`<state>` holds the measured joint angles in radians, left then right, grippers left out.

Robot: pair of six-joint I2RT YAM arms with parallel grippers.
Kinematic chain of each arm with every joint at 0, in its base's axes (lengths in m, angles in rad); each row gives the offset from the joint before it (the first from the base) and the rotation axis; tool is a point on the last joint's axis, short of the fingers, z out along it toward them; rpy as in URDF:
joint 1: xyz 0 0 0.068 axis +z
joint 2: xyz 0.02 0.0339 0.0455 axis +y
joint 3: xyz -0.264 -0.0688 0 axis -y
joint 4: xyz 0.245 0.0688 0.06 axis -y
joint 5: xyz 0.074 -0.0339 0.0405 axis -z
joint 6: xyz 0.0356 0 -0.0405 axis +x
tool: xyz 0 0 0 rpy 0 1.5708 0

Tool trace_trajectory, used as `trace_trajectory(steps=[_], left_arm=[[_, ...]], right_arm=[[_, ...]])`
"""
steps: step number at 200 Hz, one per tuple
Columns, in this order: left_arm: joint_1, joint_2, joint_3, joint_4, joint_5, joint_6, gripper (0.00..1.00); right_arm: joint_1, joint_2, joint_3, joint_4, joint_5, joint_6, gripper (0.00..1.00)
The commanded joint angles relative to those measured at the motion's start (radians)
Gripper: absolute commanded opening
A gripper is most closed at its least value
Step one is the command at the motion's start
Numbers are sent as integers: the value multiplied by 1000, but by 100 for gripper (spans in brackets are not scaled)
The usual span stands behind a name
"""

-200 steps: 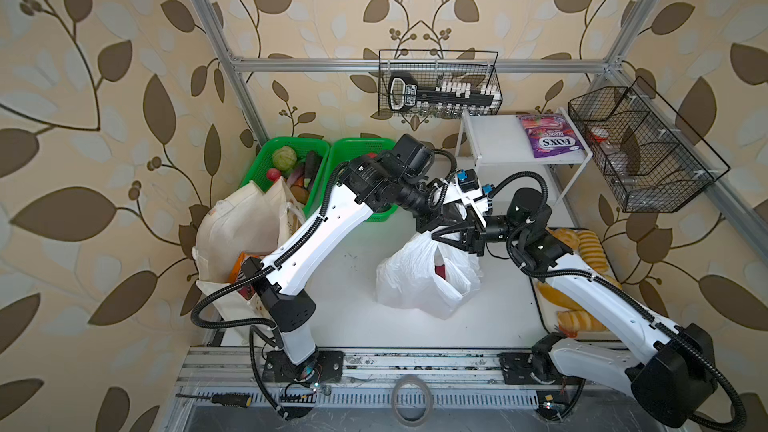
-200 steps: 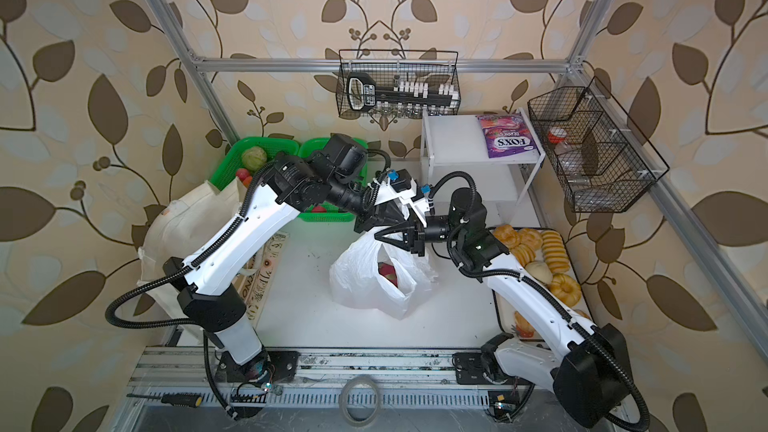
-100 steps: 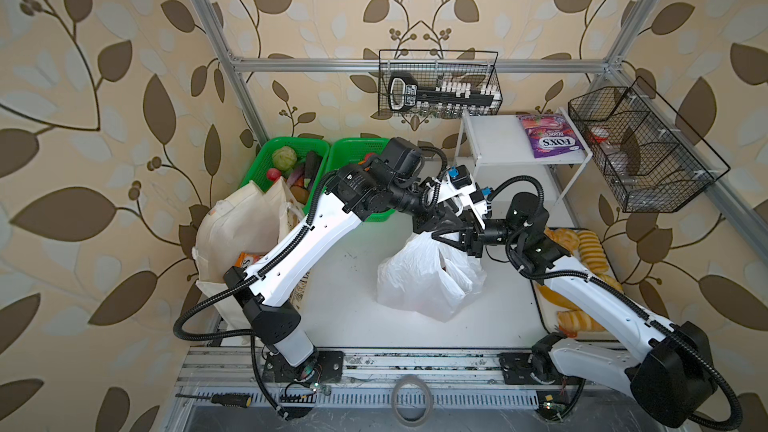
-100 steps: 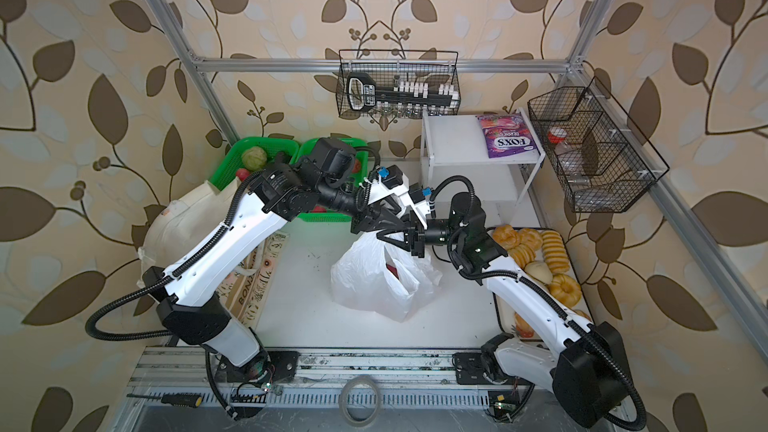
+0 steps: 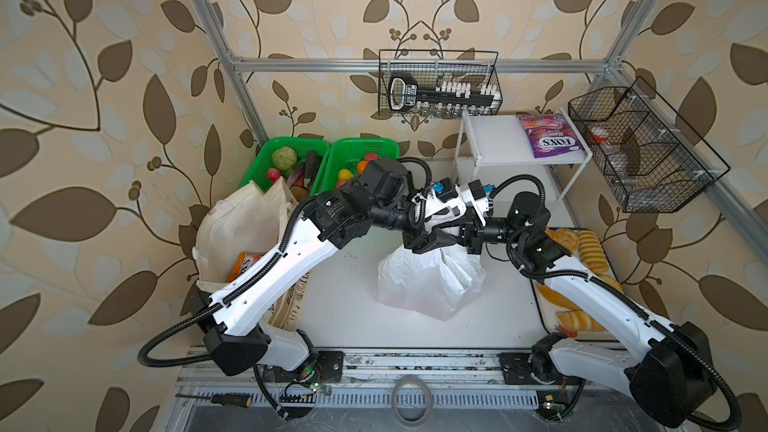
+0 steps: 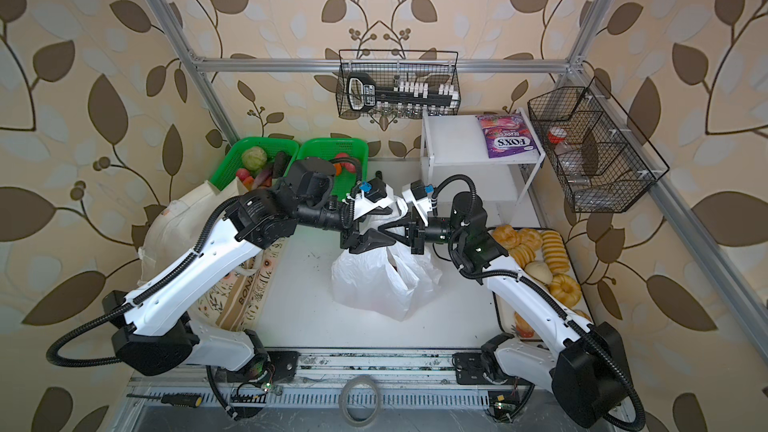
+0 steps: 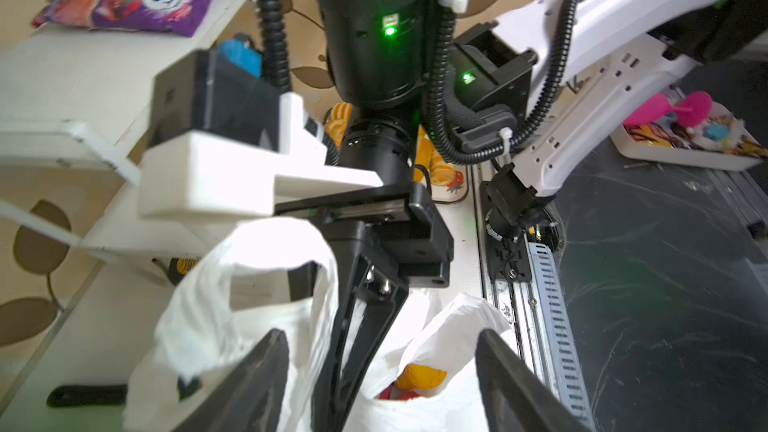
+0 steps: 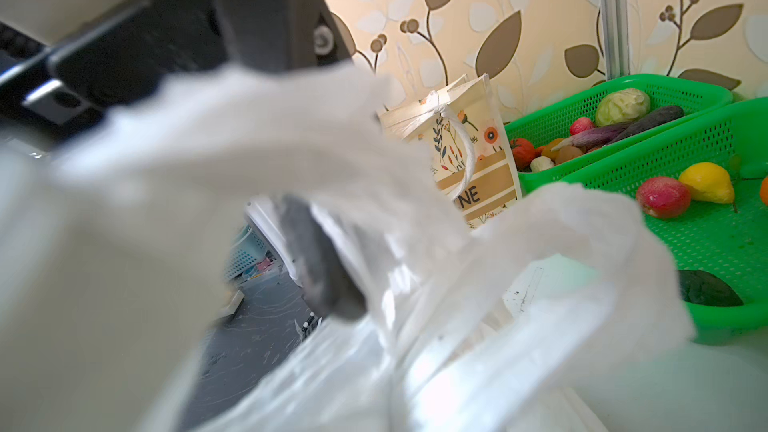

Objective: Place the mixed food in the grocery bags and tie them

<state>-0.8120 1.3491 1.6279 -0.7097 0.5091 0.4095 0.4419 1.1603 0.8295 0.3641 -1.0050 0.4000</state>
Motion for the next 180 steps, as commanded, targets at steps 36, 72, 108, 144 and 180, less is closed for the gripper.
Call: trace_trajectory(steps=[36, 72, 108, 144, 180], left_arm=[[11, -122, -149, 105, -213, -70, 79], [11, -117, -194, 105, -181, -80, 75], [11, -99, -202, 98, -199, -73, 64], [11, -77, -200, 75, -196, -70, 25], [13, -85, -210, 86, -204, -66, 2]], right_arm=[[-5, -24, -13, 20, 5, 2, 3], [-5, -28, -15, 8, 7, -3, 4], [-5, -35, -15, 4, 7, -3, 4], [-7, -39, -14, -14, 11, -15, 8], [-27, -70, -16, -119, 7, -92, 21]])
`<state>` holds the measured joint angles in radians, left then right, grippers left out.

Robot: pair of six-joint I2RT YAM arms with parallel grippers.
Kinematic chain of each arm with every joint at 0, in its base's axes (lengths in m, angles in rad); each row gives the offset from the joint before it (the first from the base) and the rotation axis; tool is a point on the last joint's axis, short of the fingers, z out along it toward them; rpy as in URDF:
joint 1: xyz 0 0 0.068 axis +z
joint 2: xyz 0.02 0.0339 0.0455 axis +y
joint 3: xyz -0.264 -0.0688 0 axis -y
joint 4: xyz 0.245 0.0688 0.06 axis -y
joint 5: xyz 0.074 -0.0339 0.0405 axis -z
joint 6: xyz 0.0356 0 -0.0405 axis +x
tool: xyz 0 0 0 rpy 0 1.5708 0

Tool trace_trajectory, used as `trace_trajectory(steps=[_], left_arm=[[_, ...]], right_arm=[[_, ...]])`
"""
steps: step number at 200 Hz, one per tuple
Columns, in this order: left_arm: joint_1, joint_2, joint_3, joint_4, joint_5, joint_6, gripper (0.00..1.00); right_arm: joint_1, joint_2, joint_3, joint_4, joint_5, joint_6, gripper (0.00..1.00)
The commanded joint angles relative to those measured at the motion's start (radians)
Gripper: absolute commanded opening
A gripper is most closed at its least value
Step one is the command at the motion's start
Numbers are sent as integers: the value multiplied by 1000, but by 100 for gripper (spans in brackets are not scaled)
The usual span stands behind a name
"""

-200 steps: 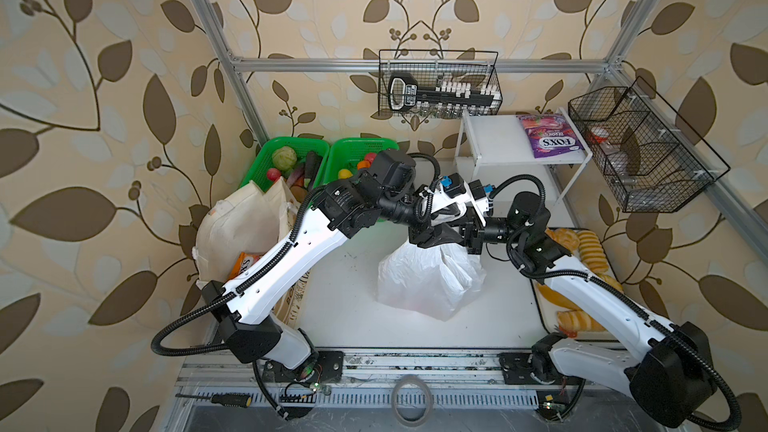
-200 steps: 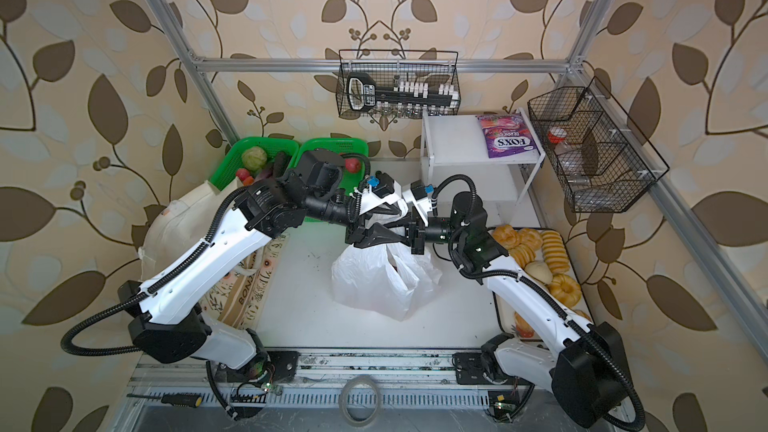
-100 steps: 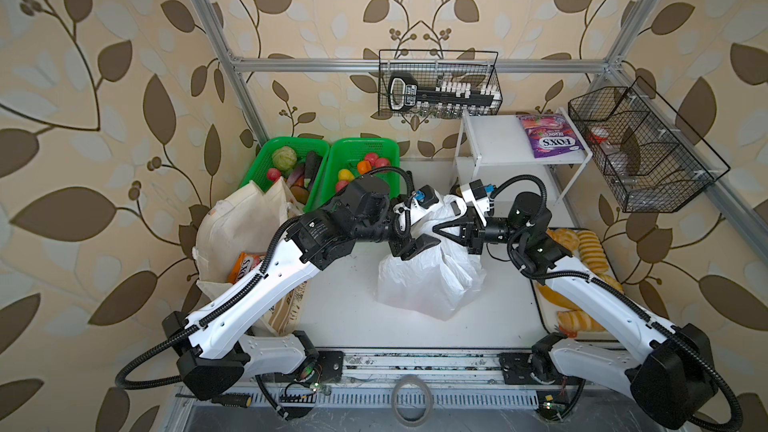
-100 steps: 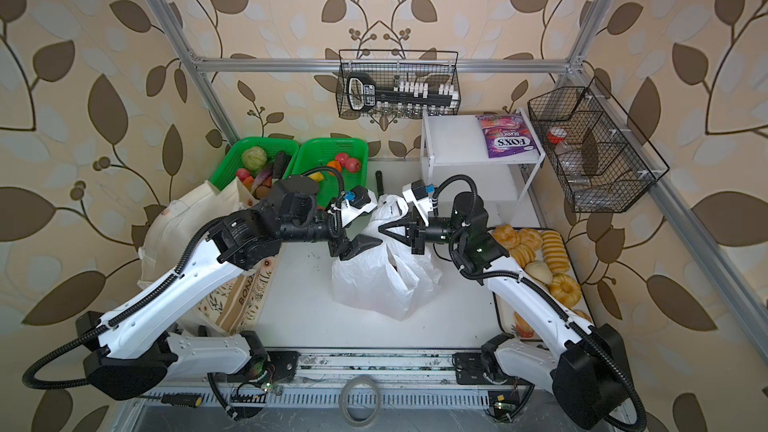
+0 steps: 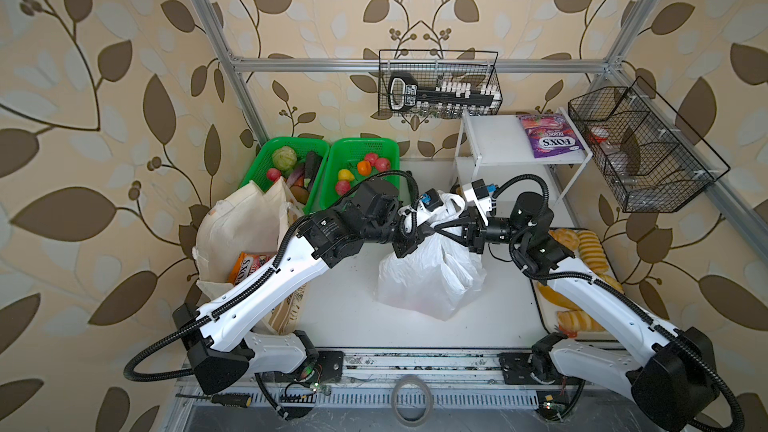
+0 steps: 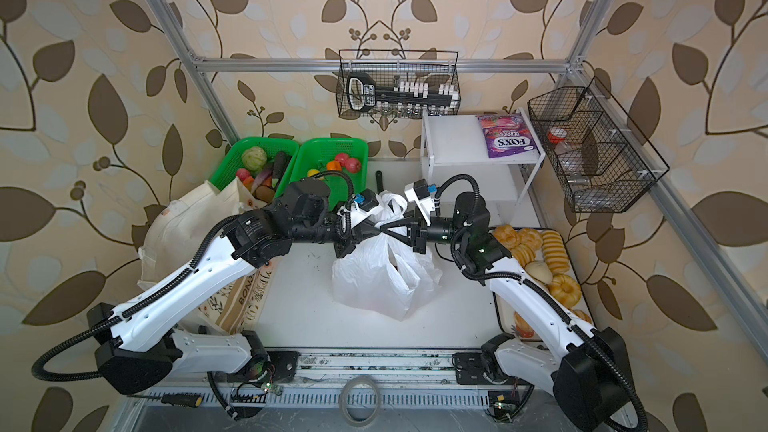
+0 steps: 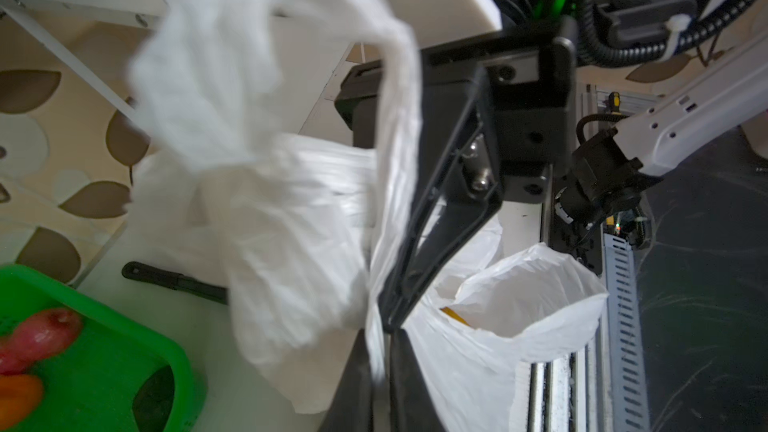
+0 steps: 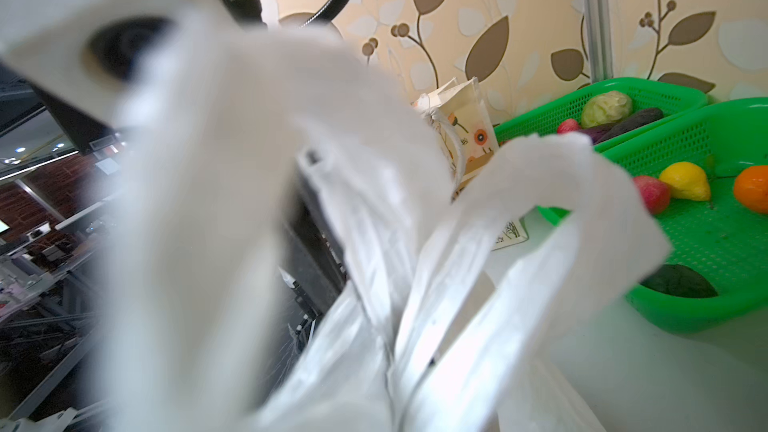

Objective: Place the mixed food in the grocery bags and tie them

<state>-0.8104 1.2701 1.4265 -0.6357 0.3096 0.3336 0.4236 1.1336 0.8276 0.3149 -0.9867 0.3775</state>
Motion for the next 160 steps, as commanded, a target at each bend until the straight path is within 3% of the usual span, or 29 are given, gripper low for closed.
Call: trace_trajectory(steps=[1, 29, 46, 58, 76, 94, 130, 160], left_arm=[[11, -7, -8, 12, -4, 10, 1], [13, -15, -15, 37, 12, 7, 0], [17, -15, -15, 39, 35, 7, 0], [20, -17, -17, 40, 53, 10, 0], [26, -23, -17, 38, 102, 27, 0], [33, -30, -17, 25, 198, 64, 0], [49, -9, 26, -99, 398, 197, 0], [52, 28, 68, -208, 495, 315, 0]], right_arm=[[-9, -45, -13, -73, -11, -71, 21], [-24, -79, -21, -188, 9, -161, 31], [-35, -91, -34, -223, 16, -184, 32], [-38, -94, -44, -226, 36, -187, 30], [-38, -90, -48, -237, 67, -196, 16], [-42, -84, -45, -223, 96, -183, 8], [-46, -75, -49, -168, 113, -166, 7], [-48, -57, -47, -149, 88, -170, 8]])
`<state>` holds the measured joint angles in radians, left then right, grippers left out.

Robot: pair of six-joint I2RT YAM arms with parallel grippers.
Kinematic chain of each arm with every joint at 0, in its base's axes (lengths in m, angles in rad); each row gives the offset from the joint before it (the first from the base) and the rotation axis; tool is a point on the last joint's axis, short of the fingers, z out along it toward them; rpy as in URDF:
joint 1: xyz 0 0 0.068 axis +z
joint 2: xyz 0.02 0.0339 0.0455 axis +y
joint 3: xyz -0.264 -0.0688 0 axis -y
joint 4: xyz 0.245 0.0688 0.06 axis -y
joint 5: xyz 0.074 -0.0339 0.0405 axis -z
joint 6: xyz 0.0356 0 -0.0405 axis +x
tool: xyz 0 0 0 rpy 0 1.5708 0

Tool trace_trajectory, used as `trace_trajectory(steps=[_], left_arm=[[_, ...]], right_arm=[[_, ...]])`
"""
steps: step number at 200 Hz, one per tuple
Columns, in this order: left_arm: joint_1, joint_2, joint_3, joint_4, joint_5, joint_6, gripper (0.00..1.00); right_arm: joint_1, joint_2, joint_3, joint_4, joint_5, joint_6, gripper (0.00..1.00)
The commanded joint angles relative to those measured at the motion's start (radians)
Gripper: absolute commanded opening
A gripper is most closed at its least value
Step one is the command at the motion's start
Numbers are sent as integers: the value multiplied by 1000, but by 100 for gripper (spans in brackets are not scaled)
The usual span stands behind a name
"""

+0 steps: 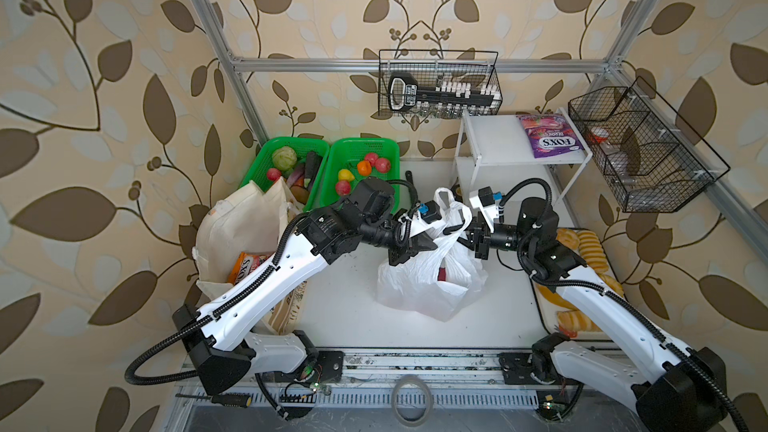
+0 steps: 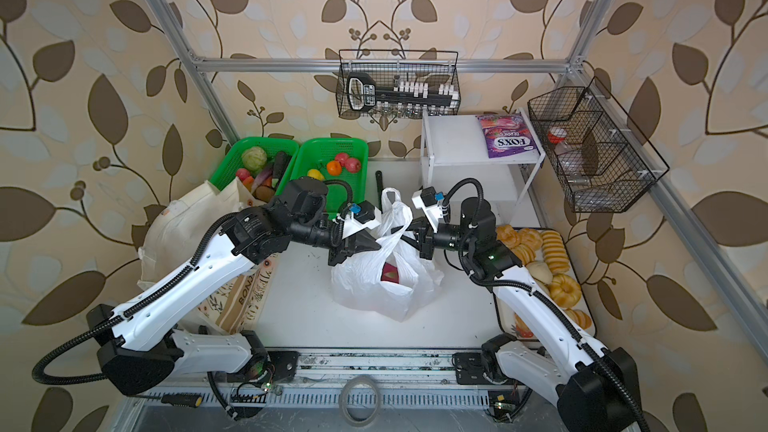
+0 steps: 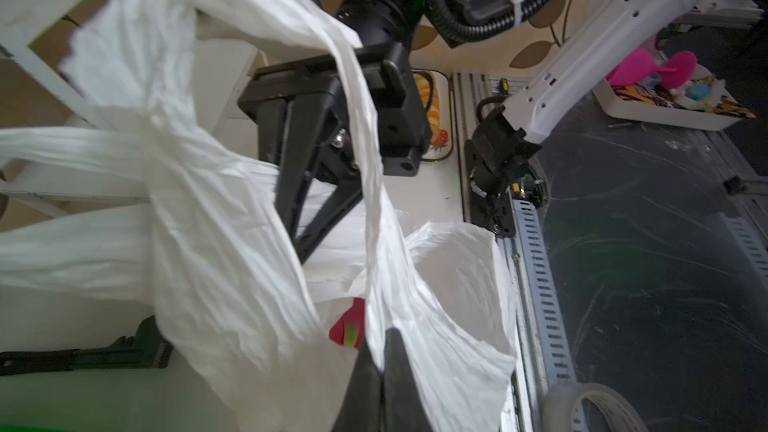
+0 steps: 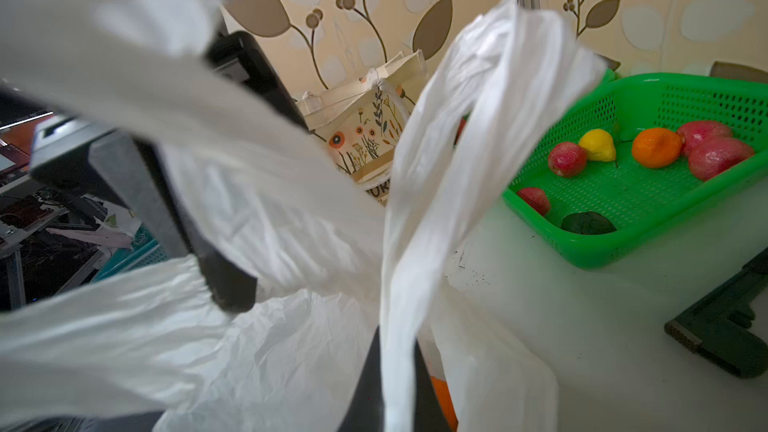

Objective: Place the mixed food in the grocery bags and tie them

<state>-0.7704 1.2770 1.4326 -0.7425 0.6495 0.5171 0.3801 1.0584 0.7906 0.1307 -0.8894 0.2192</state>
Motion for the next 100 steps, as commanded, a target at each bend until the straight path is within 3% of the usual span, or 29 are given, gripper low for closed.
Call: trace_trajectory(steps=[1, 19, 52, 100], left_arm=[[12, 22, 63, -103, 157, 134, 0], [29, 55, 99, -135, 228, 164, 0], [119, 139, 155, -164, 472, 182, 0], [143, 255, 240, -287, 560, 262, 0]], right_arm=[[-4, 18, -10, 37, -12, -12, 8], [-1, 26, -10, 51, -67, -34, 9], [8, 22, -7, 43, -153, -104, 11], [8, 6, -8, -15, -214, -205, 14]])
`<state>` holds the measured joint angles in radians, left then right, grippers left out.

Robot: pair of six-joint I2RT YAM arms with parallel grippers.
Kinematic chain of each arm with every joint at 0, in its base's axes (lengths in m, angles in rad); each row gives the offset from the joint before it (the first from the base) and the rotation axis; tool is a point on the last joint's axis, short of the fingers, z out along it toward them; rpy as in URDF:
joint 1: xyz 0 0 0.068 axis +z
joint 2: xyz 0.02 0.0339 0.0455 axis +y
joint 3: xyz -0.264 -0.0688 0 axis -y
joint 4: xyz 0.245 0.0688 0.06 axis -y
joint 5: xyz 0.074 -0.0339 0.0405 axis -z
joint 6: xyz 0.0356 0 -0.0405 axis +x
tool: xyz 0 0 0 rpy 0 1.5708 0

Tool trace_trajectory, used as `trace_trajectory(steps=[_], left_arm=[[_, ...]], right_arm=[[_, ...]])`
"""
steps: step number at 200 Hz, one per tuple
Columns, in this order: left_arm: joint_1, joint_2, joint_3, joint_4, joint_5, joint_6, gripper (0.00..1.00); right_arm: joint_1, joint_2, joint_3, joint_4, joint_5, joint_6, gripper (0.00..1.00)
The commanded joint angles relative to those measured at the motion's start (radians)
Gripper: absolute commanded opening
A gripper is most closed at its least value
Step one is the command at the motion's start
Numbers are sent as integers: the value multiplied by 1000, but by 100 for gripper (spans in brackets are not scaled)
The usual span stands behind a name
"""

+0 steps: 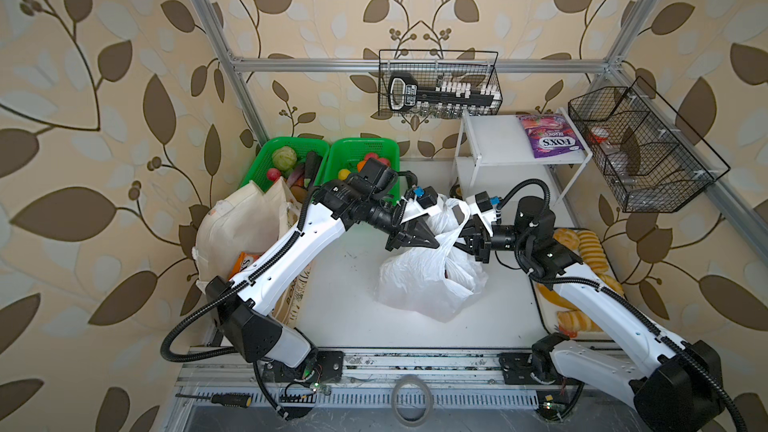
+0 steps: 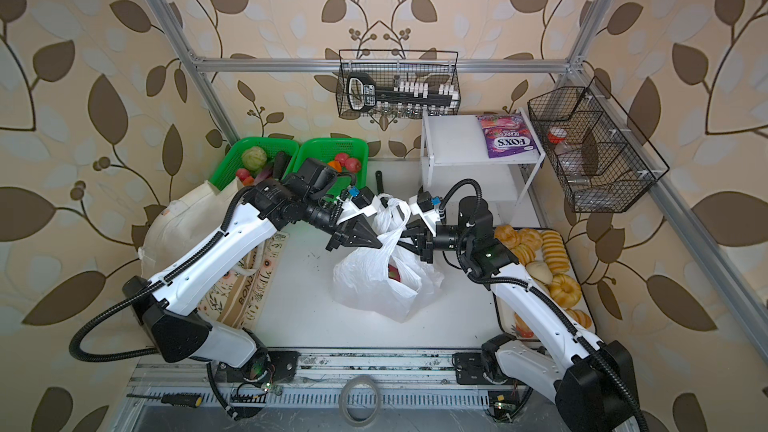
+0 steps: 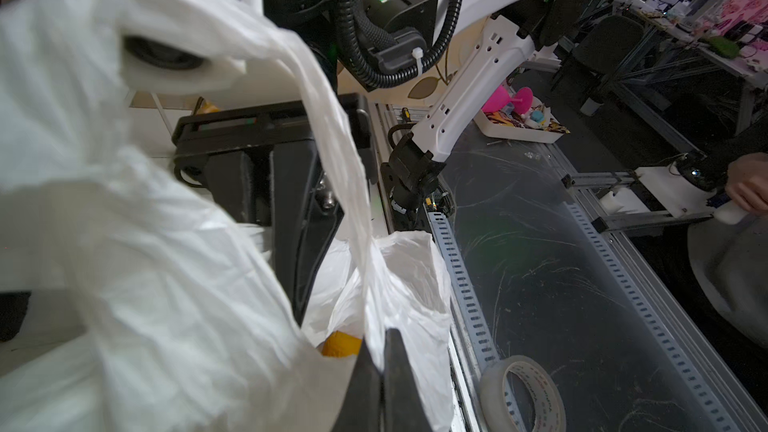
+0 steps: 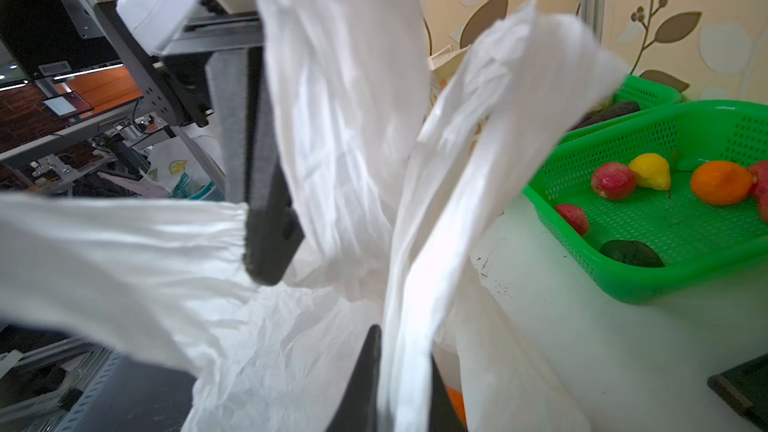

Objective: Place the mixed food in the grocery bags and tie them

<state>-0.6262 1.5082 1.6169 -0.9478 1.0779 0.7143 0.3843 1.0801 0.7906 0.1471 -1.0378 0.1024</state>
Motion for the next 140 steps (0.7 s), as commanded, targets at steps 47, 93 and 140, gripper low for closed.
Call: trace_trajectory(steps=[47, 93, 140], left_arm=[[-2, 34, 47, -18, 73, -15, 3], [-13, -170, -184, 387, -276, -321, 45], [-47, -350, -361, 595, -491, -410, 77]], right_arm=[[-2, -17, -10, -18, 31, -66, 12], [-10, -12, -17, 18, 92, -3, 10], [-10, -6, -28, 57, 105, 29, 10]])
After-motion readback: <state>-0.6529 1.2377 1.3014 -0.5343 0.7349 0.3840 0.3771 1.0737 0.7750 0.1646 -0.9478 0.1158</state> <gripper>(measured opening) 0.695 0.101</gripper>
